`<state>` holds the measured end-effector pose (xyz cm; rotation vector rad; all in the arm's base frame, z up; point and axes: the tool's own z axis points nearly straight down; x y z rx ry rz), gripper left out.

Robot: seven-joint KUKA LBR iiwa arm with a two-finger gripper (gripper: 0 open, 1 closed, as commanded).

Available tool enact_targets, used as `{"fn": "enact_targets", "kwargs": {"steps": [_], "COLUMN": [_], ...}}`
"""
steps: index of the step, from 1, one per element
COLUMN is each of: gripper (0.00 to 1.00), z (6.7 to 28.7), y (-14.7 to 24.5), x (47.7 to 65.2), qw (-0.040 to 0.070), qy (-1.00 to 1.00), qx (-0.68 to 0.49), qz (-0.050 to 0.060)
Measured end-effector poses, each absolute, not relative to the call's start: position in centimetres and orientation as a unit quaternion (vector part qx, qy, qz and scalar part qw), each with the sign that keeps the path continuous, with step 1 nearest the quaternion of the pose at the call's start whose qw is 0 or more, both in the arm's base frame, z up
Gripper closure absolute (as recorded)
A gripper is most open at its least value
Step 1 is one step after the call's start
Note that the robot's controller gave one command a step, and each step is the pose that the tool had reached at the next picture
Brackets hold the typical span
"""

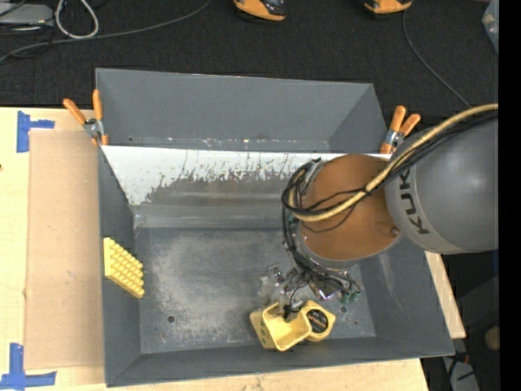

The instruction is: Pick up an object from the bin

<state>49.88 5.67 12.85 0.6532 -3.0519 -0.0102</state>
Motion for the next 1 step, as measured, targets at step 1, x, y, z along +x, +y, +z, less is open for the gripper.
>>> {"fn": "enact_targets", "kwargs": {"steps": [1], "gripper": [1.00], "z": [12.41], "y": [5.17], "x": [49.50], "qw": [0.000], "qy": [-0.977], "qx": [0.212], "qz": [-0.004]}}
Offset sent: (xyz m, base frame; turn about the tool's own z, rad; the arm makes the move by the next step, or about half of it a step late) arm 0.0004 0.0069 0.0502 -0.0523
